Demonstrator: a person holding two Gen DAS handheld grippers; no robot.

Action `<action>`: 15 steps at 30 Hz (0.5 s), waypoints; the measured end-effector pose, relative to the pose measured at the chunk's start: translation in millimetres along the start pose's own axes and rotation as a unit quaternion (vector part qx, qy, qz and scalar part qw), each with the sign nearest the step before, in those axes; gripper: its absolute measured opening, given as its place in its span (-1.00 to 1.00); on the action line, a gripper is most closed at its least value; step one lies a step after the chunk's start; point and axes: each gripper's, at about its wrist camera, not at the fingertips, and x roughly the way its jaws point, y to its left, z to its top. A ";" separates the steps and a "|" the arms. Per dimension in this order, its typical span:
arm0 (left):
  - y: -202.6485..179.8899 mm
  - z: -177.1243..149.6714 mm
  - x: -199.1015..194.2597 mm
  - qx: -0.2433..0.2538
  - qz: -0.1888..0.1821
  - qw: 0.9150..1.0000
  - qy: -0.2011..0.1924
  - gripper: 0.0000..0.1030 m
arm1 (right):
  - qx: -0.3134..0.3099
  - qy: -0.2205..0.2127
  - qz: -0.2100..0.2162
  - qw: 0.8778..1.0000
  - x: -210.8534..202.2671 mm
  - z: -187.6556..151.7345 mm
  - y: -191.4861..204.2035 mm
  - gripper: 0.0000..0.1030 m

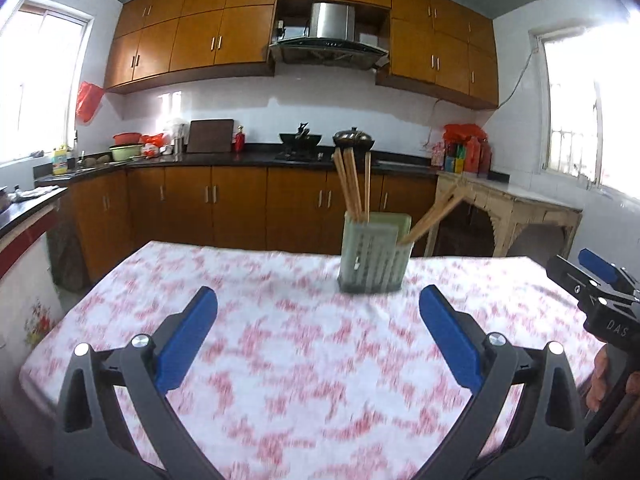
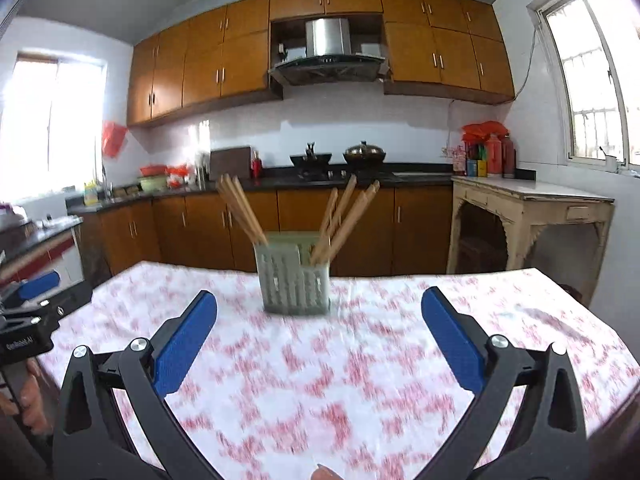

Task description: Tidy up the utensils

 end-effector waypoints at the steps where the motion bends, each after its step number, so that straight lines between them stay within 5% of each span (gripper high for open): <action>1: 0.1 -6.3 -3.6 0.001 0.002 1.000 0.001 0.92 | -0.001 0.004 -0.001 1.000 -2.4 -6.7 -0.2 0.97; 15: -15.0 -47.2 -34.6 0.012 -0.013 1.000 -0.020 0.92 | 0.021 -0.003 0.011 1.000 -46.2 -50.1 1.6 0.97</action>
